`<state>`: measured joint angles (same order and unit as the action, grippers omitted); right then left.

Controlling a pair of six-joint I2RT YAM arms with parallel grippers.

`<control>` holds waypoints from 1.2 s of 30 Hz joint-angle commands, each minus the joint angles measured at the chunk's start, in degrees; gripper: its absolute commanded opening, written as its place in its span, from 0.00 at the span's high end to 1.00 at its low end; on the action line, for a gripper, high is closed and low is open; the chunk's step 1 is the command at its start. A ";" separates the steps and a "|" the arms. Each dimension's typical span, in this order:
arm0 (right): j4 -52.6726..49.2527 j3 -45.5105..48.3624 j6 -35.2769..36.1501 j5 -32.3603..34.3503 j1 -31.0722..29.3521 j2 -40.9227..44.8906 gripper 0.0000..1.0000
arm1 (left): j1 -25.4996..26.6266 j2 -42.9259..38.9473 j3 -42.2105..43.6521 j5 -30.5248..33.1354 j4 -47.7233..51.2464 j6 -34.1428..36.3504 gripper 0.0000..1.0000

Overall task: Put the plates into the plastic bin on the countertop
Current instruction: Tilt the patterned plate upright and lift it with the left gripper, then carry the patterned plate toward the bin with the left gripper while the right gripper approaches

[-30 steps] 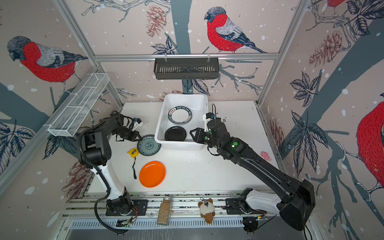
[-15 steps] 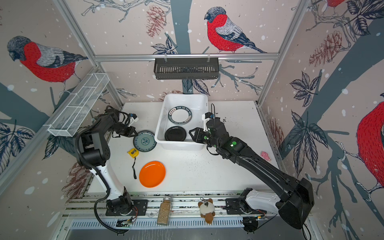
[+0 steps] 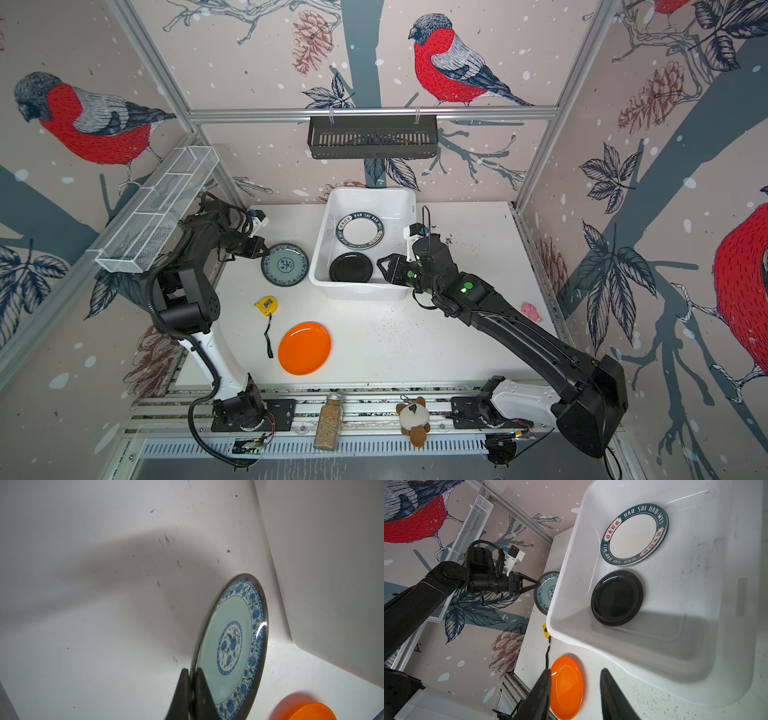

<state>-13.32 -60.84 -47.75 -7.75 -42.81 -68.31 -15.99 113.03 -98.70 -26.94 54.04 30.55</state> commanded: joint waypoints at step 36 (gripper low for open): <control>15.71 -11.77 -1.64 -13.52 2.48 -17.57 0.42 | 2.76 -6.95 -24.09 -13.27 11.97 -11.62 1.00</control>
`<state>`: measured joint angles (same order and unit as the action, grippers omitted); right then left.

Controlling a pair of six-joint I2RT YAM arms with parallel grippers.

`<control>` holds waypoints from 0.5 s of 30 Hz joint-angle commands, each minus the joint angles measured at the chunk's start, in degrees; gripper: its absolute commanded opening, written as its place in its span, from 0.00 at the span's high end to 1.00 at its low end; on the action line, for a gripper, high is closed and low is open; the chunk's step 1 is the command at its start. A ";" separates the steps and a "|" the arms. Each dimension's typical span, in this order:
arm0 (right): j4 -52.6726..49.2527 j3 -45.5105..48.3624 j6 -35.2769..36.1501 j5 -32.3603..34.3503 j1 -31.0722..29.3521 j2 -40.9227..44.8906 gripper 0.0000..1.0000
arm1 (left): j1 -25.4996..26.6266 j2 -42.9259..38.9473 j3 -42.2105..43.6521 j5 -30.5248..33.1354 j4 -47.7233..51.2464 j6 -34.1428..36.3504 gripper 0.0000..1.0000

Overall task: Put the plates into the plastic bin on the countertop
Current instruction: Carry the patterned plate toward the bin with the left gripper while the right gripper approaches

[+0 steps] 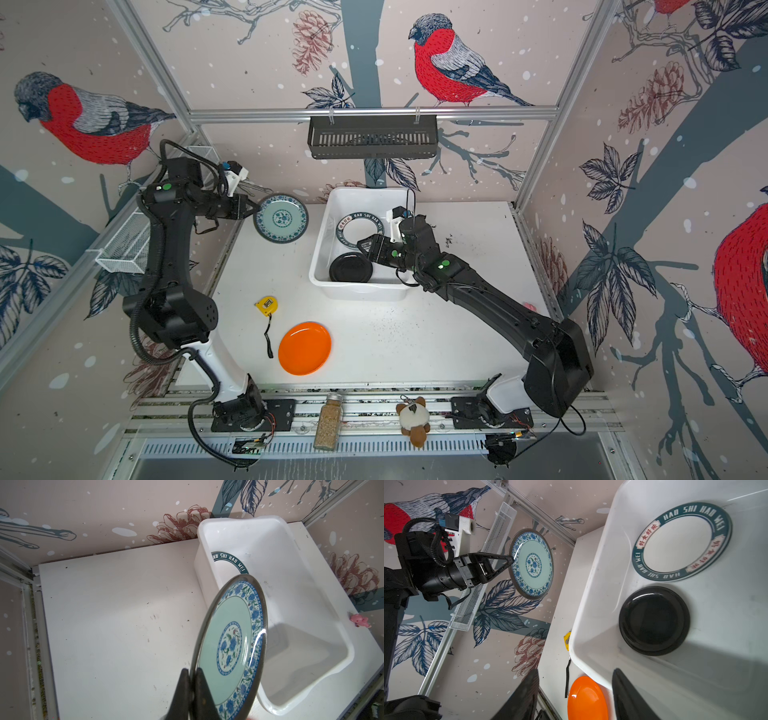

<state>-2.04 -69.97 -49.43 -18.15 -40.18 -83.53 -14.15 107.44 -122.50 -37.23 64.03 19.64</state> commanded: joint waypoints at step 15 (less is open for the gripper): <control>5.61 -13.07 1.83 -6.72 -2.05 -14.95 0.44 | 8.18 -10.11 10.30 -5.95 -3.45 -5.69 1.00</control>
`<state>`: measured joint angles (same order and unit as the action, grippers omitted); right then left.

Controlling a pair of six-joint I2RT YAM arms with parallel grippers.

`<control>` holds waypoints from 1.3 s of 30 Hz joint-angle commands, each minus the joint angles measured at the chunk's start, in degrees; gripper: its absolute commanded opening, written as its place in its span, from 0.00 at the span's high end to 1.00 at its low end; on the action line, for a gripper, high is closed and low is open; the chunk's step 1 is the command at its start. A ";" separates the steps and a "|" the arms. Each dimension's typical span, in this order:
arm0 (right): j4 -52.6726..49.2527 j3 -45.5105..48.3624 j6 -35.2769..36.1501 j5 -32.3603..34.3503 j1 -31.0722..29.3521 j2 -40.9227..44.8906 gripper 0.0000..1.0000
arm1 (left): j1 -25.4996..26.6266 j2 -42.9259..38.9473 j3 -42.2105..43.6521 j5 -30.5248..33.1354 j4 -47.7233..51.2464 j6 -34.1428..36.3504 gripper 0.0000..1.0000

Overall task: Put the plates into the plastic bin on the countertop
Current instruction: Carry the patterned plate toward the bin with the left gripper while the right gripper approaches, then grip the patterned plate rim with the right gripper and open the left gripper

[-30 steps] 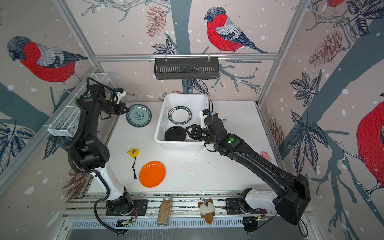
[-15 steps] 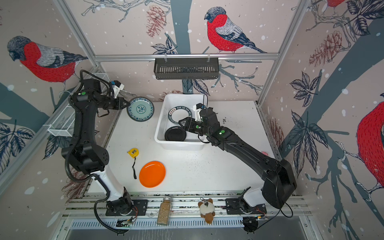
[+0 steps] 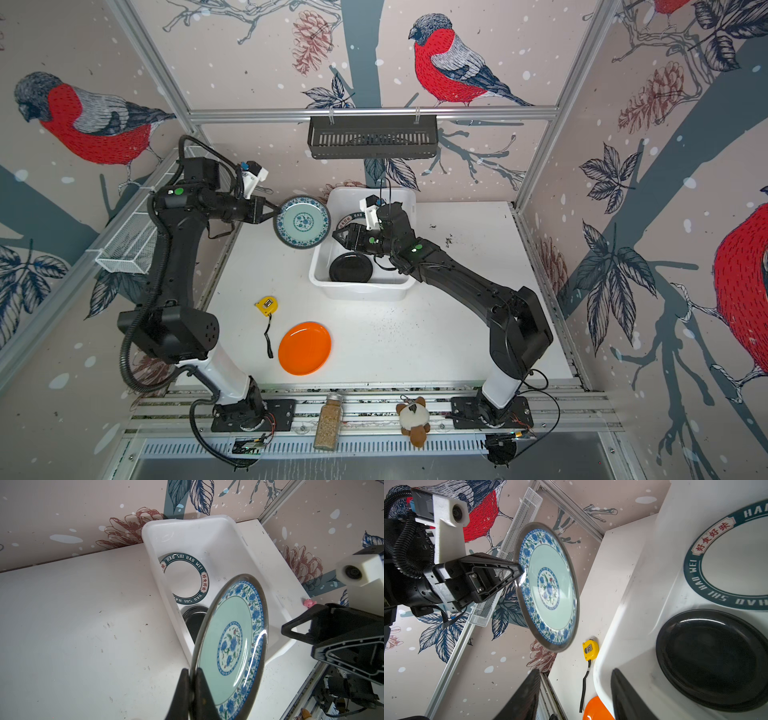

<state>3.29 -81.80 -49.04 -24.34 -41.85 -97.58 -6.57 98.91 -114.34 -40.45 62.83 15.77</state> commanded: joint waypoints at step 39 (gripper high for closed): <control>9.05 3.77 -1.83 -1.94 -0.69 0.26 0.93 | 5.78 -13.74 17.05 -2.20 -11.37 -6.00 1.00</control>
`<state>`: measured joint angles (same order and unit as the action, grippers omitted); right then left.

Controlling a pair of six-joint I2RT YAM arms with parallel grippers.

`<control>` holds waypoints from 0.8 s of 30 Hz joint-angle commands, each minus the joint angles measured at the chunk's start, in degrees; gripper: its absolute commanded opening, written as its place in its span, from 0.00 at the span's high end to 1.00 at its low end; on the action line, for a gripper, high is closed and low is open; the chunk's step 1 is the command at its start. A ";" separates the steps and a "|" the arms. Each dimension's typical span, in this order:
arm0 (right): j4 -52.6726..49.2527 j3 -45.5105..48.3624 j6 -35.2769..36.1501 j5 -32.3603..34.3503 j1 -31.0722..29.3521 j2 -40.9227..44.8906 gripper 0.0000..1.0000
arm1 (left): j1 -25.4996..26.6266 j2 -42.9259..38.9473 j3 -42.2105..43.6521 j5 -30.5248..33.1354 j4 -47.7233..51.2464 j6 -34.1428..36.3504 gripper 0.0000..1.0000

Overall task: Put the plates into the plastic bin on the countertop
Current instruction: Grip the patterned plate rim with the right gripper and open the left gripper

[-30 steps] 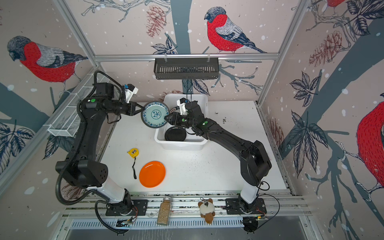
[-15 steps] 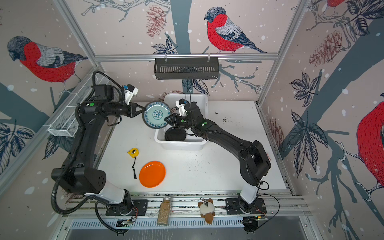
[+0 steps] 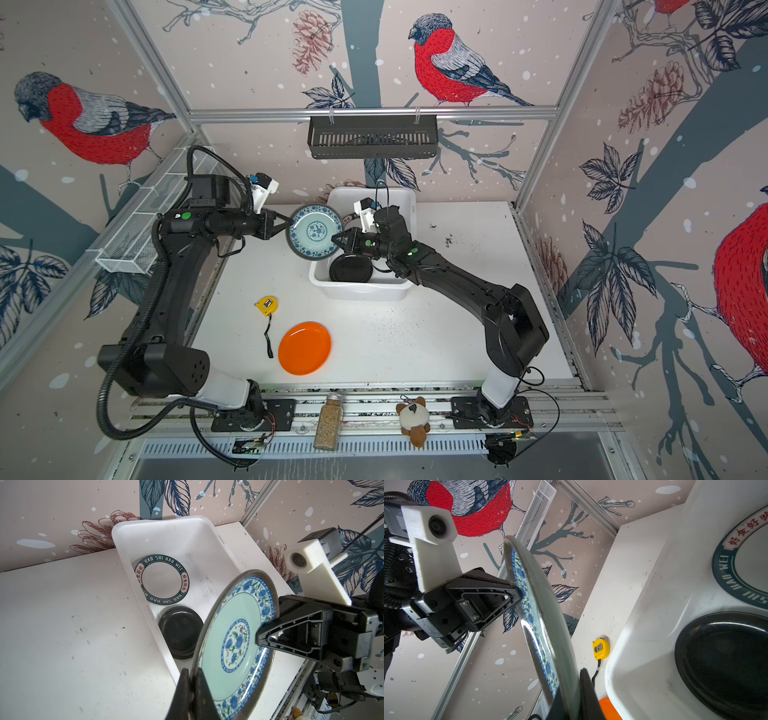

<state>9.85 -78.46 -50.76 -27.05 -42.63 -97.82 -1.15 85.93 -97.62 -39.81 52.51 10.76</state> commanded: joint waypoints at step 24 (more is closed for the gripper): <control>-20.82 -4.36 10.66 -2.24 11.52 4.49 0.96 | 0.53 -1.86 -4.80 4.85 -0.96 -1.46 0.25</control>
<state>-5.61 -80.97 -44.66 -27.55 -32.56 -93.12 -0.56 83.29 -101.71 -35.53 51.83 8.99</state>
